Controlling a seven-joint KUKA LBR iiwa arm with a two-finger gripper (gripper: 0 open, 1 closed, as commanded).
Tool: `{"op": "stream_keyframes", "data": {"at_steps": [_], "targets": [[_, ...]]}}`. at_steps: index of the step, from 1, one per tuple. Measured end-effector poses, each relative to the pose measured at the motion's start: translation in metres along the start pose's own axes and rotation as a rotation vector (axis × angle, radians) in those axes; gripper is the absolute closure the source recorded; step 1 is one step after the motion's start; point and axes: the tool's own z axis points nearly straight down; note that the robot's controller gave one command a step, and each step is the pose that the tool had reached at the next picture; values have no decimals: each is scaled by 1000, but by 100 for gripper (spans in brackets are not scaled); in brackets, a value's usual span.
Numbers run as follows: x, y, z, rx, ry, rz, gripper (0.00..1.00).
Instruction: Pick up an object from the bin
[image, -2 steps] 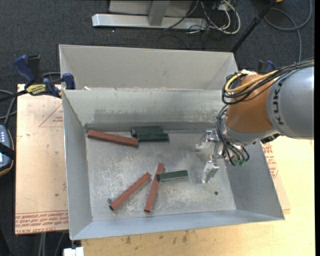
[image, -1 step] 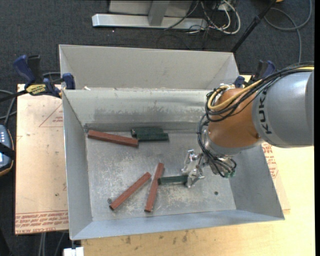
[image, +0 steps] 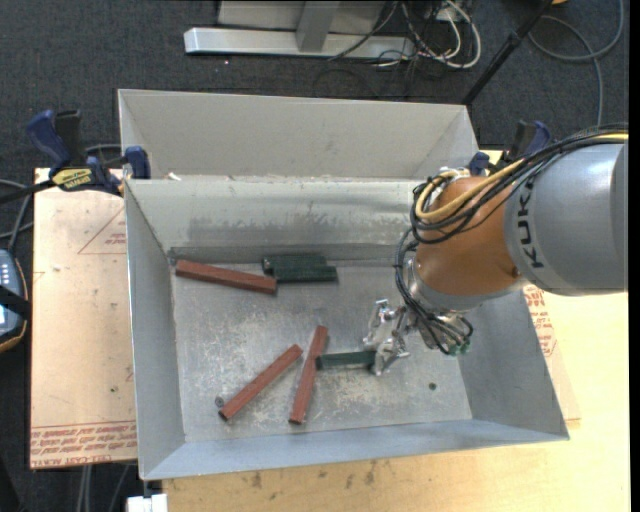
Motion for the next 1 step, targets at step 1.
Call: {"op": "stream_keyframes", "data": {"at_steps": [1], "targets": [[8,5,-193,3,-6,-24,100]]}}
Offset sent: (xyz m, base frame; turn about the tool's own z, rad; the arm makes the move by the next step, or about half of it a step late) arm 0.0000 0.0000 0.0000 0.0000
